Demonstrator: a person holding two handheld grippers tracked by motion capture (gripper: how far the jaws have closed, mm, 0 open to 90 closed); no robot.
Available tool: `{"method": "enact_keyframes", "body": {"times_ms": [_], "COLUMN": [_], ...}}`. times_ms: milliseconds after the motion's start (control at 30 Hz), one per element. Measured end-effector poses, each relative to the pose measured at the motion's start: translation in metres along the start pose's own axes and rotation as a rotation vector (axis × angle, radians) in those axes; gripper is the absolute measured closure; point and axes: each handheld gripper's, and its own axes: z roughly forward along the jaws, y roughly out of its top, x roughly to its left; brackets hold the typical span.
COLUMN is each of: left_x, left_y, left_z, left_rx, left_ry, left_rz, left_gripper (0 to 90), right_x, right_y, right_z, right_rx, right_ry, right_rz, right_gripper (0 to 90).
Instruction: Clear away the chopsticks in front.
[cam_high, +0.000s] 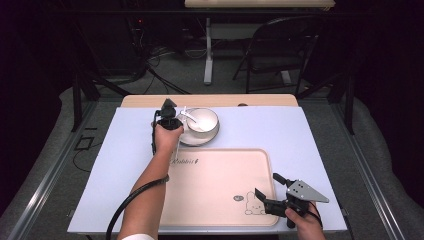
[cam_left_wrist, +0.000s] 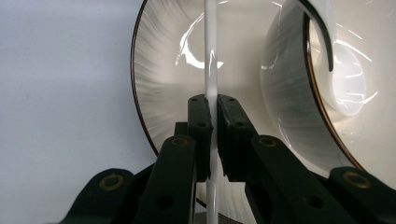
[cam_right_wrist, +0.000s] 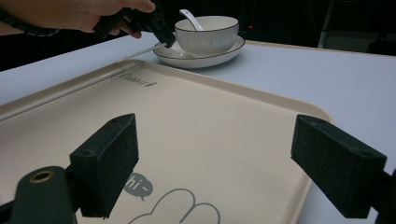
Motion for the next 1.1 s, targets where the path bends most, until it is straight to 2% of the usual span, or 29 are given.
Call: {"method": "enact_keyframes", "body": {"times_ms": [267, 400, 600, 900, 1067, 1100], "left_x": [0.007, 0.01, 0.016, 0.02, 0.02, 0.021], "left_y": [-0.001, -0.002, -0.003, -0.009, -0.009, -0.019], "left_z": [-0.004, -0.011, -0.023, -0.04, -0.04, -0.057], "left_rx": [-0.014, -0.028, -0.05, -0.088, -0.088, -0.133], "left_ry": [-0.027, -0.034, -0.047, -0.056, -0.056, -0.082], "left_rz": [-0.056, -0.068, -0.078, -0.072, -0.072, -0.065], "left_gripper": [84.5, 84.5, 84.5, 84.5, 84.5, 84.5], "right_x": [0.0, 0.0, 0.001, 0.0, 0.0, 0.0], "right_y": [0.0, 0.0, 0.0, 0.0, 0.0, 0.0], "right_z": [0.0, 0.0, 0.001, 0.002, 0.001, 0.001], "right_rx": [0.001, 0.001, 0.001, 0.003, 0.003, 0.003], "right_ry": [0.0, 0.001, 0.002, -0.001, 0.001, 0.001], "right_rz": [-0.002, -0.002, -0.004, -0.003, -0.004, -0.004], "right_gripper": [14.2, 14.2, 14.2, 14.2, 14.2, 14.2]}}
